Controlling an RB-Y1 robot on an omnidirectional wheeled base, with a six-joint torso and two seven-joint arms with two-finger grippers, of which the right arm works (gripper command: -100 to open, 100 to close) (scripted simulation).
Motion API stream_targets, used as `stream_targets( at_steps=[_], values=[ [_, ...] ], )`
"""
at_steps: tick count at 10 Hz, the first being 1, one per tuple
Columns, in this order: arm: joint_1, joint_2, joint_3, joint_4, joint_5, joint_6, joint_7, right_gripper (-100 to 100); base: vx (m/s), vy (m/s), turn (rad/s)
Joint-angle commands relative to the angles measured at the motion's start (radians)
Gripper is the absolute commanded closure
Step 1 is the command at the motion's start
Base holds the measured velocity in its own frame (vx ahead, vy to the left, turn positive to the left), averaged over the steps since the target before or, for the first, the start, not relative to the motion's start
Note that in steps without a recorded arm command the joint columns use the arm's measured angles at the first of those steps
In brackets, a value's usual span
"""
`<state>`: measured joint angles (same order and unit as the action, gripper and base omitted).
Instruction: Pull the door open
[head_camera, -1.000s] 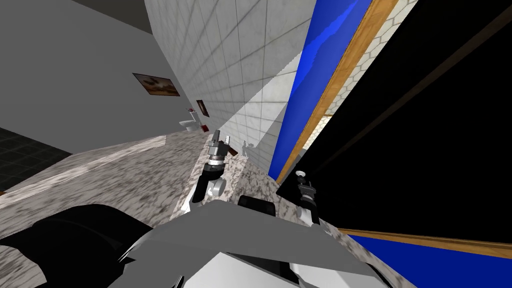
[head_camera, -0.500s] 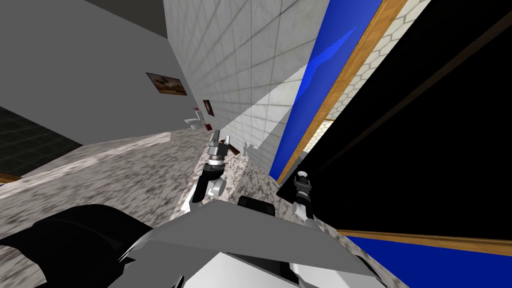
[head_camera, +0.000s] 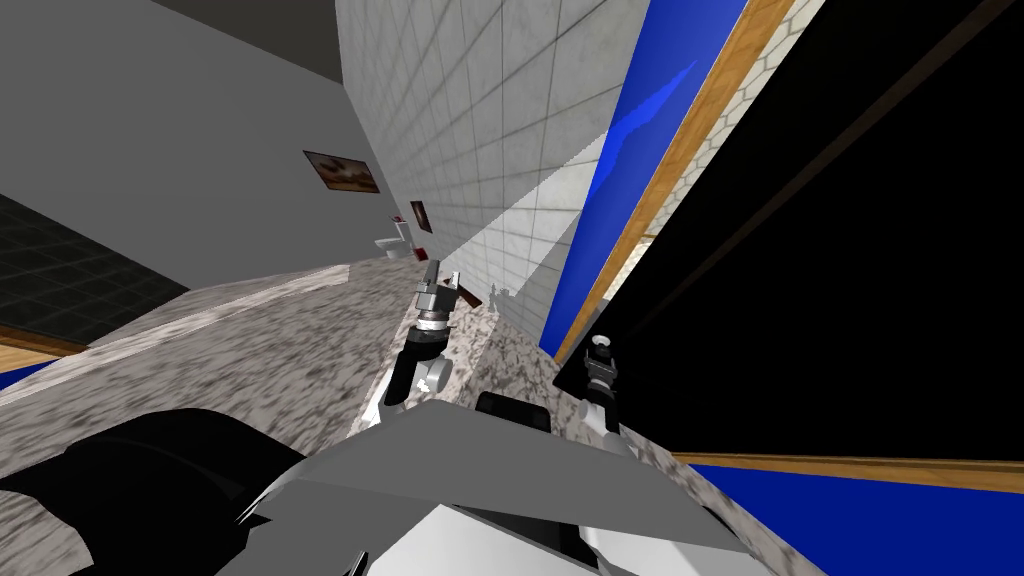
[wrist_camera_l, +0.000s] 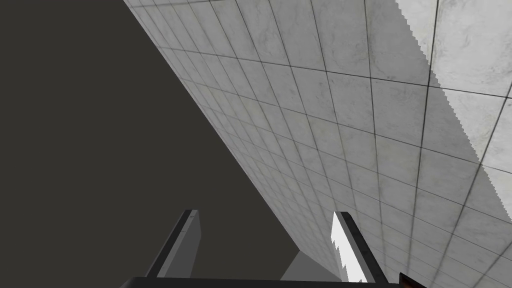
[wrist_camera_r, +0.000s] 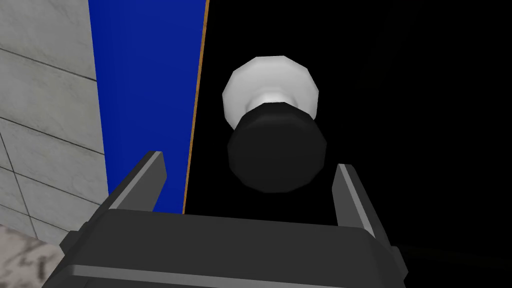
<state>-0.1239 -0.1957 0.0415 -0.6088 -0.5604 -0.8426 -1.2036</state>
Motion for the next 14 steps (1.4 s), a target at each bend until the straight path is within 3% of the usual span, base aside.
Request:
stream_targets(
  at_steps=[1,5,6,7,10,12,13,14],
  values=[
    [-0.002,0.009,0.005,-0.007,-0.015,0.001,-0.039,-100,-0.102,-0.01,0.022],
    [-0.005,0.028,0.014,-0.026,-0.046,0.005,-0.112,-100,-0.095,-0.021,0.017],
    [-0.012,0.024,0.013,-0.008,-0.039,-0.001,-0.101,-100,-0.045,-0.008,0.004],
    [0.0,-0.006,0.007,-0.001,-0.047,-0.007,-0.136,-100,0.081,0.005,0.147],
    [0.019,-0.054,-0.003,0.008,-0.057,-0.013,-0.183,-100,0.209,-0.028,0.128],
    [0.027,-0.051,-0.004,-0.014,-0.058,0.0,-0.172,-100,0.072,-0.005,0.009],
    [0.027,-0.051,-0.004,-0.014,-0.058,0.0,-0.172,100,0.007,-0.008,-0.026],
    [0.027,-0.051,-0.004,-0.014,-0.058,0.0,-0.172,100,-0.013,-0.012,-0.002]
  ],
)
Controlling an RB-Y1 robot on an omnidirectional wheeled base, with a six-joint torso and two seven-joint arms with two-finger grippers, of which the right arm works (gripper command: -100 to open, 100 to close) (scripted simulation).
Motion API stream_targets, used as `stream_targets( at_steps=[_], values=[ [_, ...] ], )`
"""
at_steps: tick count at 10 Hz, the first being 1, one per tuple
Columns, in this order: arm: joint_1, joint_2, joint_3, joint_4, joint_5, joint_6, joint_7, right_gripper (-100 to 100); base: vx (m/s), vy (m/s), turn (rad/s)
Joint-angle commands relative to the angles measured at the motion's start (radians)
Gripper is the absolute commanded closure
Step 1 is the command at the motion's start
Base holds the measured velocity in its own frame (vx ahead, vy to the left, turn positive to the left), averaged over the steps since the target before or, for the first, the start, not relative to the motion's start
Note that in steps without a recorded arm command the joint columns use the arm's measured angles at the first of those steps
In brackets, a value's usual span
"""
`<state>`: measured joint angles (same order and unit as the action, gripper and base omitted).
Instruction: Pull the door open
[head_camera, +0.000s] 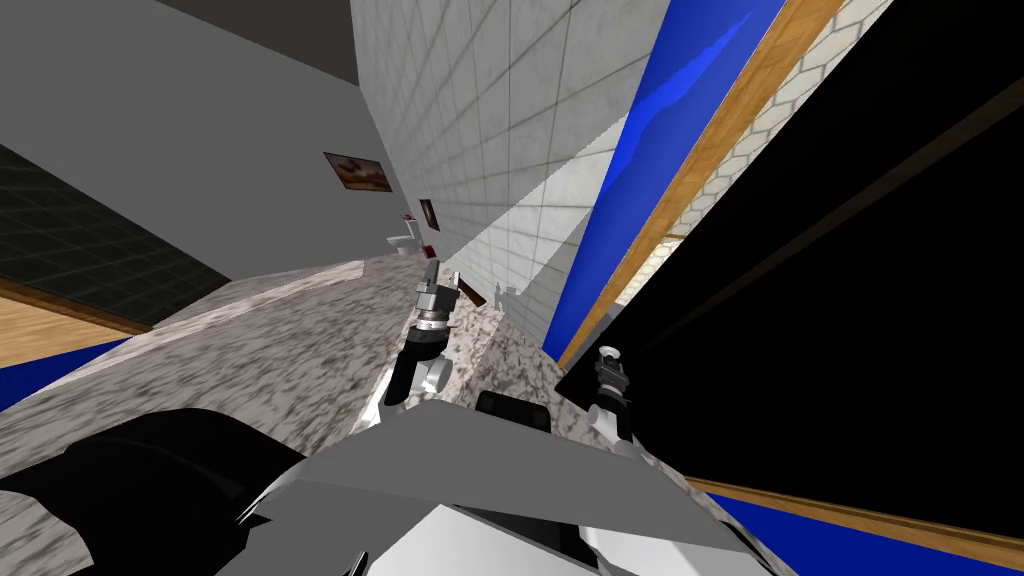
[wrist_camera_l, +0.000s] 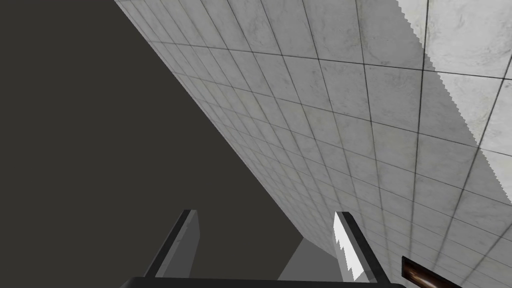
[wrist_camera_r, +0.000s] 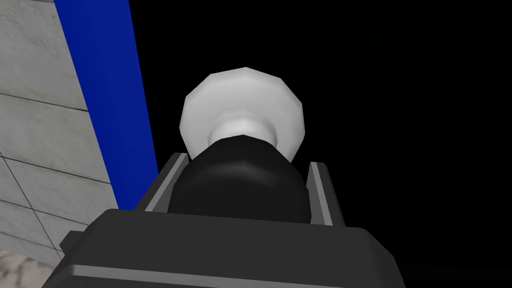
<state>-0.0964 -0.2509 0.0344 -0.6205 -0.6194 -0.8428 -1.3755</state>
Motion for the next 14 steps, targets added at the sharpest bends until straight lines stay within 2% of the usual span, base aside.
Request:
stream_targets(
  at_steps=[1,4,5,14],
  values=[
    [-0.001,0.004,0.003,-0.002,0.001,0.0,0.0,100,-0.018,-0.003,0.02],
    [-0.001,0.004,0.003,-0.002,0.001,0.0,0.0,100,-0.006,0.001,0.0],
    [0.011,-0.015,0.023,-0.003,0.009,-0.002,-0.031,100,-0.129,-0.027,0.13],
    [0.056,-0.101,0.136,-0.022,0.055,-0.028,-0.191,100,-0.214,-0.031,0.14]
  ],
)
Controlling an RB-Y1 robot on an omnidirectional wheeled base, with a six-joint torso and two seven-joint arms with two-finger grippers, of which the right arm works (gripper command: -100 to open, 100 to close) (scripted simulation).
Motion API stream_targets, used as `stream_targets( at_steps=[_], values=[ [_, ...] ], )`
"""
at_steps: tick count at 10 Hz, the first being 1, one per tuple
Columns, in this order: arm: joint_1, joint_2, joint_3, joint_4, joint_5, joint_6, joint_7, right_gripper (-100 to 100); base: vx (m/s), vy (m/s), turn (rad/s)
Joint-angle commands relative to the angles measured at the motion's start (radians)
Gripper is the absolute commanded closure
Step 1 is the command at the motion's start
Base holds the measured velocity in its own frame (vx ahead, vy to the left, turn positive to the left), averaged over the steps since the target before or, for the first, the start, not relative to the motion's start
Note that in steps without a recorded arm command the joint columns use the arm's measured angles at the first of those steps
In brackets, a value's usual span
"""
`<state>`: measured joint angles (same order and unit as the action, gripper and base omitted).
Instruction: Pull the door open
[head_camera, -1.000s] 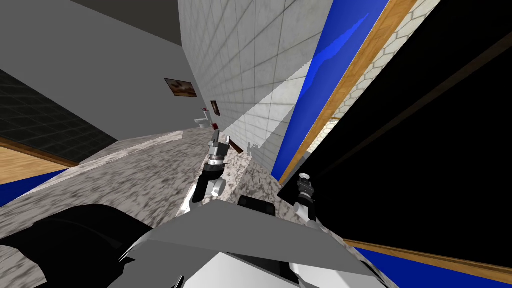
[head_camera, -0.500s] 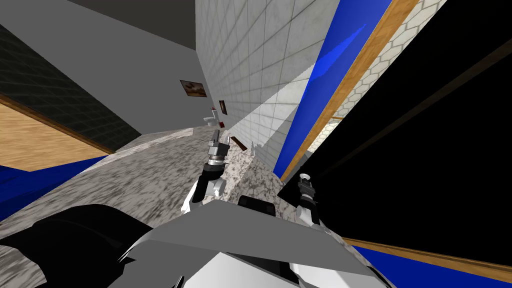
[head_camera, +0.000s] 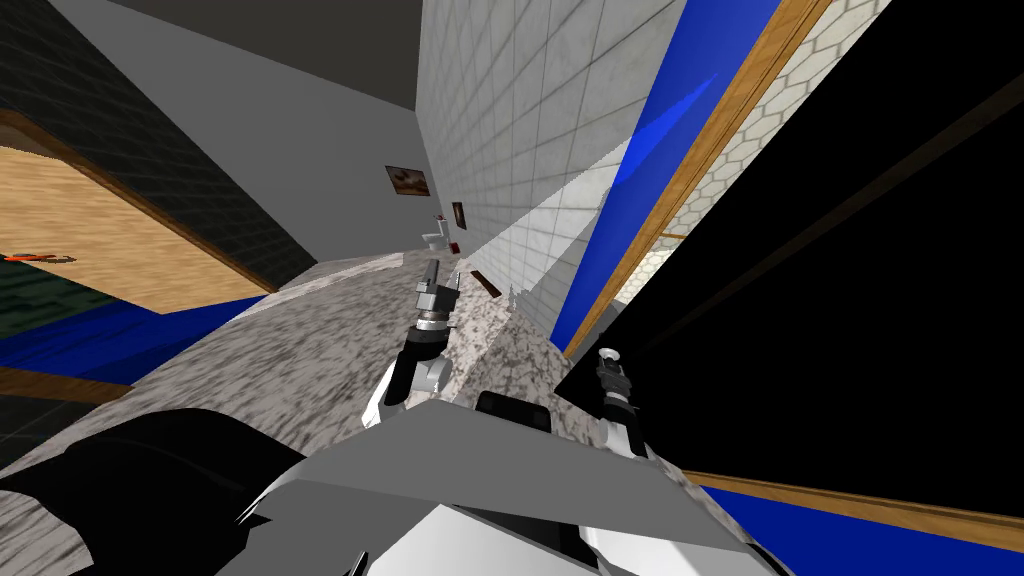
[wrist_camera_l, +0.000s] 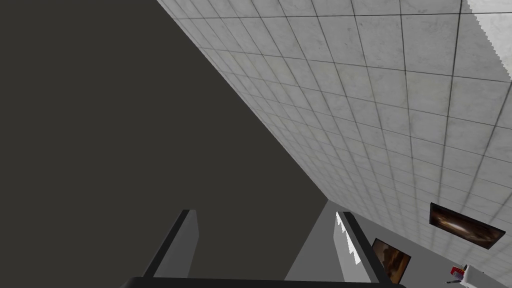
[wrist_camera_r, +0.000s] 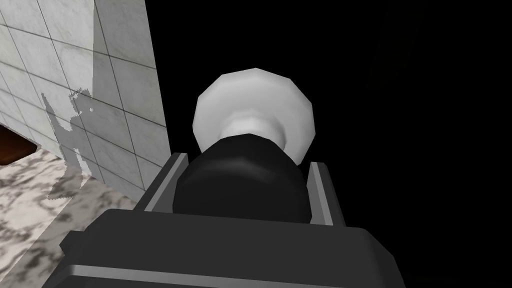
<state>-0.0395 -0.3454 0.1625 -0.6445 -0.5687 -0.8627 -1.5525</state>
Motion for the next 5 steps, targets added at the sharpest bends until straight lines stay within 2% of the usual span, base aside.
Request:
stream_targets(
  at_steps=[1,2,3,5],
  values=[
    [0.004,-0.015,0.019,0.0,0.009,-0.011,-0.03,100,-0.211,-0.031,0.107],
    [0.001,-0.008,0.011,0.002,0.005,-0.006,-0.017,100,-0.089,-0.01,0.029],
    [0.011,-0.02,0.034,-0.002,0.017,-0.014,-0.04,100,-0.145,-0.053,0.094],
    [0.024,-0.04,0.064,-0.012,0.033,-0.028,-0.071,100,-0.255,-0.035,0.101]
  ],
)
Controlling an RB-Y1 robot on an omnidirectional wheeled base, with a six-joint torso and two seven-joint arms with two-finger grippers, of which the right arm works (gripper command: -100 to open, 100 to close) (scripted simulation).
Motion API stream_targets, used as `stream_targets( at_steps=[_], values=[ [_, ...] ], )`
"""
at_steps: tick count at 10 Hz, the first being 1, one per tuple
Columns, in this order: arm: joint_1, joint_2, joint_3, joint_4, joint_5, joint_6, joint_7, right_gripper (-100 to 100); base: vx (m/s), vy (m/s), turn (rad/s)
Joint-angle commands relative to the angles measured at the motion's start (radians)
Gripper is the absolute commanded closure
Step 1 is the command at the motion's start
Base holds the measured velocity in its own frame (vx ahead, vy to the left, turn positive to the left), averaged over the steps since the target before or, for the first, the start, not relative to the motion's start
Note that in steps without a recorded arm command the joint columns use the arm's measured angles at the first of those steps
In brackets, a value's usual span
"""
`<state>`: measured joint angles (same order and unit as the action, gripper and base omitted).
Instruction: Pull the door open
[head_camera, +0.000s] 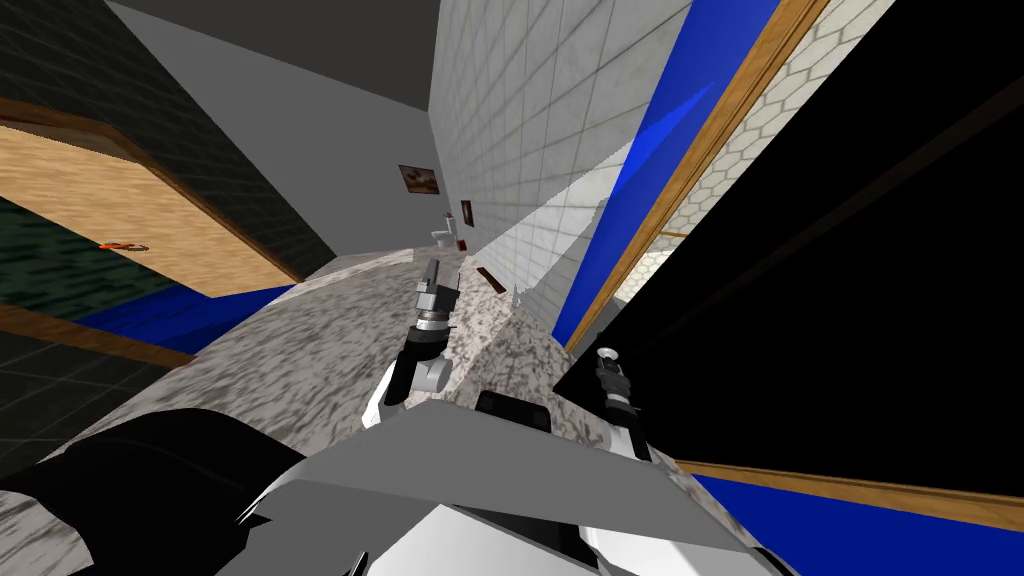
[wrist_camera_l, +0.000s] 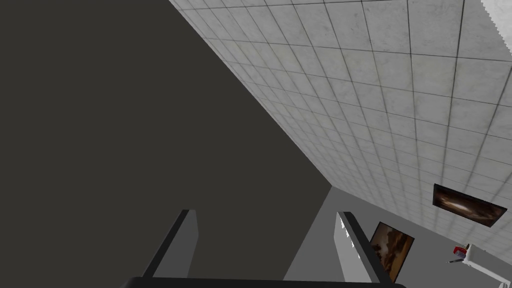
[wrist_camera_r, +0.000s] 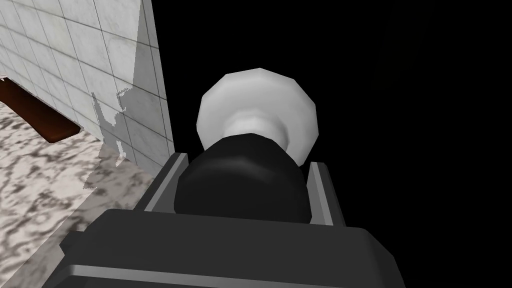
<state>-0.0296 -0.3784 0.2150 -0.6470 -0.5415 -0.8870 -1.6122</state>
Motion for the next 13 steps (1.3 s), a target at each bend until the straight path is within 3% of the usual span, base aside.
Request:
stream_targets(
  at_steps=[1,5,6,7,13],
  values=[
    [0.02,-0.016,0.024,-0.013,0.013,-0.01,-0.026,100,-0.247,-0.018,0.082],
    [0.041,-0.049,0.074,-0.029,0.04,-0.034,-0.078,100,-0.211,-0.035,0.072],
    [0.04,-0.043,0.067,-0.028,0.035,-0.025,-0.067,100,-0.098,-0.014,0.021],
    [0.054,-0.058,0.089,-0.031,0.049,-0.044,-0.091,100,-0.165,-0.023,0.112],
    [0.09,-0.109,0.151,-0.043,0.087,-0.107,-0.161,100,-0.198,-0.056,0.079]
  ],
)
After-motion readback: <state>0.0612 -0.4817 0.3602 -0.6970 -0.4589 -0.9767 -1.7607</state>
